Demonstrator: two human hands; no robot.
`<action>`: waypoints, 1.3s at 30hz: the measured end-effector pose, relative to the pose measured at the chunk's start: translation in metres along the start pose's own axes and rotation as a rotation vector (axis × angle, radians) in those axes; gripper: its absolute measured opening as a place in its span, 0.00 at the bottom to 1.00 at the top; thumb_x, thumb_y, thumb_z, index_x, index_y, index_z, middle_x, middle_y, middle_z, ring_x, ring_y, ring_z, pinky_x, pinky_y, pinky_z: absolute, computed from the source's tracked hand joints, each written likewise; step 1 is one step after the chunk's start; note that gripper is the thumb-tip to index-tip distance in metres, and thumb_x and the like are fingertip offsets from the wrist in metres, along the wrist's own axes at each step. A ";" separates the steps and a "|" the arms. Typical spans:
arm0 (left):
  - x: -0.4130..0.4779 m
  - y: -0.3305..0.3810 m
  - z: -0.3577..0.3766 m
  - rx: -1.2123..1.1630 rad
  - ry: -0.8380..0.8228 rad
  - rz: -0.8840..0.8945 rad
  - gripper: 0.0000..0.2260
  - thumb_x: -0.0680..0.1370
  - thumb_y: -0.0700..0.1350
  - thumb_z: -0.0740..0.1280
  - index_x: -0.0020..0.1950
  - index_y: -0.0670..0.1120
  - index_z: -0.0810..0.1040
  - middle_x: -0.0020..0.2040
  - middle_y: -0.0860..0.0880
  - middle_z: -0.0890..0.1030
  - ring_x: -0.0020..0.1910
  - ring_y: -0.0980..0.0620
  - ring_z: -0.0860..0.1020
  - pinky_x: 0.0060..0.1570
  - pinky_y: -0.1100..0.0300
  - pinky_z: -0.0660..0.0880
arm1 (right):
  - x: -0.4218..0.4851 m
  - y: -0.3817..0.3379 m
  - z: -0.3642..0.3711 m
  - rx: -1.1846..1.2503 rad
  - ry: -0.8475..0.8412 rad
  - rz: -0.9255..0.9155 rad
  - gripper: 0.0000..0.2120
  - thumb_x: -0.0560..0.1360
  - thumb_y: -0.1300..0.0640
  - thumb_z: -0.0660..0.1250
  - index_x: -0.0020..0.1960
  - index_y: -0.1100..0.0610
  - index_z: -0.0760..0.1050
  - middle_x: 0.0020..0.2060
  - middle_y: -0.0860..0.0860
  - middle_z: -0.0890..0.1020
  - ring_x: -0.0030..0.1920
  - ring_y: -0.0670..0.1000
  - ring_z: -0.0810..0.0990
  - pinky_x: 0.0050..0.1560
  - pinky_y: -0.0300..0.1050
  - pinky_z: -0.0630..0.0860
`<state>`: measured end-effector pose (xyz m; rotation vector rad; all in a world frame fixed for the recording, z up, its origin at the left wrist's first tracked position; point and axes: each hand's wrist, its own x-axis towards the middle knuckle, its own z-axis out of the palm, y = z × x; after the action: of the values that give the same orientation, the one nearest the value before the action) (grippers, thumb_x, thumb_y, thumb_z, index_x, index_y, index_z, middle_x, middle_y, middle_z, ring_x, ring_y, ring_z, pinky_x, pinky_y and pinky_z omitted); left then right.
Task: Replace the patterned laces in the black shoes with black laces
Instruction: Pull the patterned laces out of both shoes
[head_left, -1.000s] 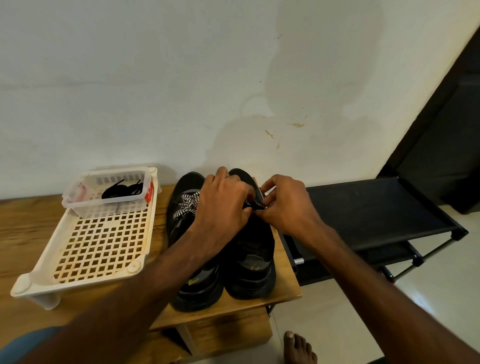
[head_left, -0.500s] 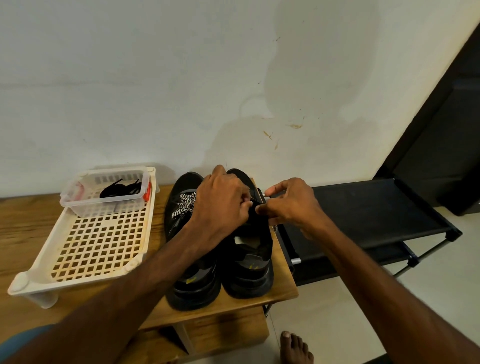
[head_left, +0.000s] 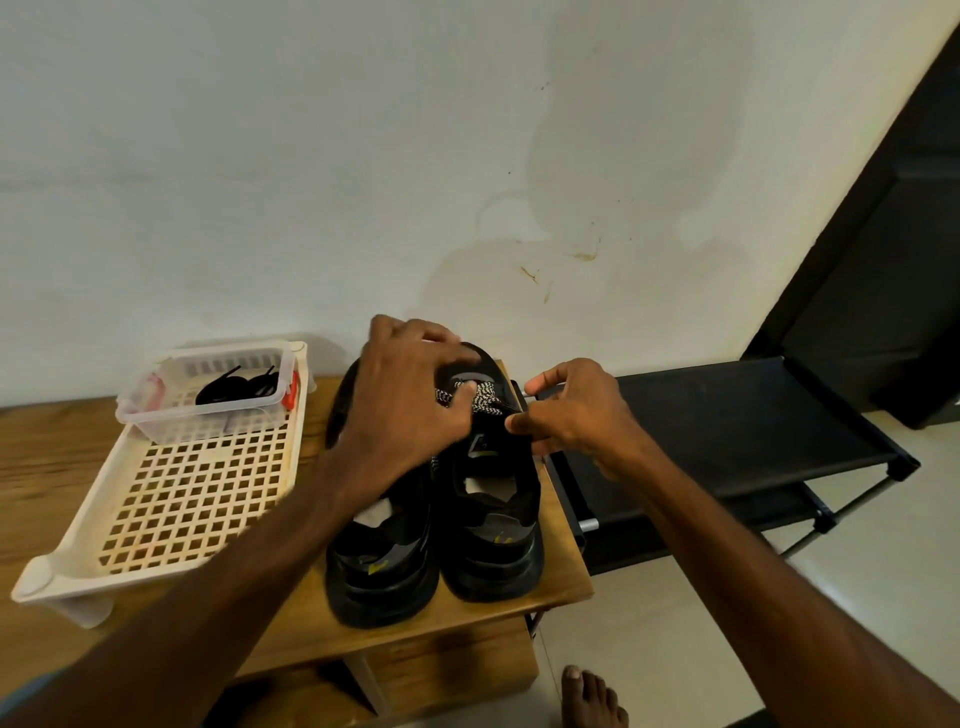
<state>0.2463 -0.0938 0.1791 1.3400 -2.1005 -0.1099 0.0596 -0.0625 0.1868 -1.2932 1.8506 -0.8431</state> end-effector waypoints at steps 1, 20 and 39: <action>-0.002 0.009 0.002 0.039 -0.039 0.049 0.16 0.73 0.53 0.75 0.60 0.57 0.85 0.67 0.55 0.76 0.68 0.49 0.63 0.63 0.56 0.64 | 0.000 0.000 0.000 -0.023 0.007 -0.009 0.16 0.69 0.63 0.81 0.47 0.53 0.76 0.48 0.58 0.85 0.41 0.54 0.88 0.44 0.54 0.86; 0.015 -0.017 -0.018 -0.157 0.311 -0.289 0.04 0.70 0.54 0.79 0.39 0.56 0.86 0.61 0.60 0.79 0.66 0.50 0.67 0.57 0.53 0.61 | -0.002 -0.005 0.005 -0.098 0.034 -0.011 0.16 0.69 0.62 0.81 0.43 0.50 0.74 0.42 0.55 0.85 0.37 0.53 0.88 0.48 0.54 0.86; 0.002 0.016 0.025 0.082 -0.114 0.113 0.05 0.70 0.53 0.78 0.44 0.56 0.88 0.72 0.57 0.71 0.72 0.50 0.58 0.67 0.51 0.57 | -0.004 0.001 0.004 -0.180 0.070 -0.053 0.14 0.71 0.61 0.79 0.44 0.48 0.76 0.44 0.55 0.85 0.36 0.52 0.87 0.44 0.52 0.86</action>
<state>0.2198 -0.0946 0.1666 1.2857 -2.2940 -0.0546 0.0635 -0.0588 0.1843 -1.4454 1.9918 -0.7723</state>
